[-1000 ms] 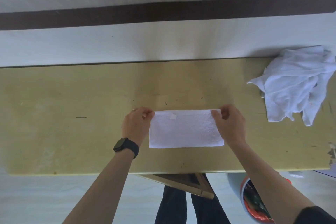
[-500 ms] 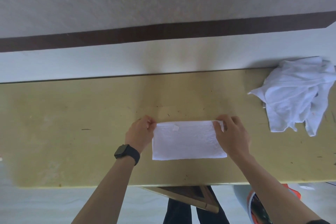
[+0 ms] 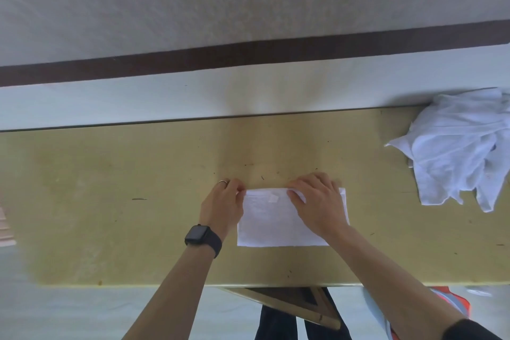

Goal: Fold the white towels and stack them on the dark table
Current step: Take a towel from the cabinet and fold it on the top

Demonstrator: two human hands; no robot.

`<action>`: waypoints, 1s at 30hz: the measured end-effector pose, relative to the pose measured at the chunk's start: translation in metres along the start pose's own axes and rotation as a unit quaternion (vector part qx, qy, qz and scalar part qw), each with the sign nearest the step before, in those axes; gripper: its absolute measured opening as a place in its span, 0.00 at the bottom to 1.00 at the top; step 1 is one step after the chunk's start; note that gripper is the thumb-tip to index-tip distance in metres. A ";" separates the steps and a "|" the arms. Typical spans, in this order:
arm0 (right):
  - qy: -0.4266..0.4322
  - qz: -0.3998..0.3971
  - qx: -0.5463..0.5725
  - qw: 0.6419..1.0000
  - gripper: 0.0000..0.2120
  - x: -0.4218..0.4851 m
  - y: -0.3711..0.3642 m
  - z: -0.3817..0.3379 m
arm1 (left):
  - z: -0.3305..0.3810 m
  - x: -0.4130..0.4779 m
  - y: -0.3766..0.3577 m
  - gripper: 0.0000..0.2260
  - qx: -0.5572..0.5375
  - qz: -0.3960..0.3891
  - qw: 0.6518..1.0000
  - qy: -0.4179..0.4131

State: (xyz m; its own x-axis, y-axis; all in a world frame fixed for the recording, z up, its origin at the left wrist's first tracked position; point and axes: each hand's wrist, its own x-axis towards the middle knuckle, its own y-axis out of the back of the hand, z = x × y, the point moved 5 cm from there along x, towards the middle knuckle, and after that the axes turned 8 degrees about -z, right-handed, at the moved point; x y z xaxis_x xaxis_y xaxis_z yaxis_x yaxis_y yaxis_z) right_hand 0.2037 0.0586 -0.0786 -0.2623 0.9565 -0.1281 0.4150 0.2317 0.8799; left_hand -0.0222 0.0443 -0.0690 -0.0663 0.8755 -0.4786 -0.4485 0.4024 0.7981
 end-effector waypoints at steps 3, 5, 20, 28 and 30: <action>0.005 -0.014 0.008 1.000 0.01 0.004 -0.007 0.000 | -0.005 -0.001 -0.002 0.06 -0.068 -0.010 0.998 0.002; 0.008 -0.011 -0.001 1.000 0.01 0.005 -0.007 0.000 | -0.007 -0.002 -0.001 0.06 -0.090 -0.009 0.996 0.003; -0.032 0.040 -0.062 0.997 0.17 -0.049 0.012 0.025 | 0.040 -0.041 -0.033 0.22 0.075 0.118 0.984 -0.111; -0.056 -0.089 -0.085 0.991 0.28 -0.056 -0.020 0.044 | 0.007 -0.040 -0.089 0.28 0.093 0.019 0.995 -0.027; -0.063 -0.081 -0.083 0.991 0.28 -0.060 -0.017 0.043 | 0.008 -0.038 -0.083 0.29 0.094 0.012 0.995 -0.037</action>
State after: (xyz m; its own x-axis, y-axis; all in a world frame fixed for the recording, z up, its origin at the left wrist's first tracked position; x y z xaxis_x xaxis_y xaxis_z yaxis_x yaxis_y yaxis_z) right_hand 0.2499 0.0051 -0.1061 -0.1985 0.9262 -0.3207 0.2249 0.3615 0.9048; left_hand 0.0250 -0.0198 -0.1140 -0.0070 0.8999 -0.4360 -0.2724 0.4178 0.8668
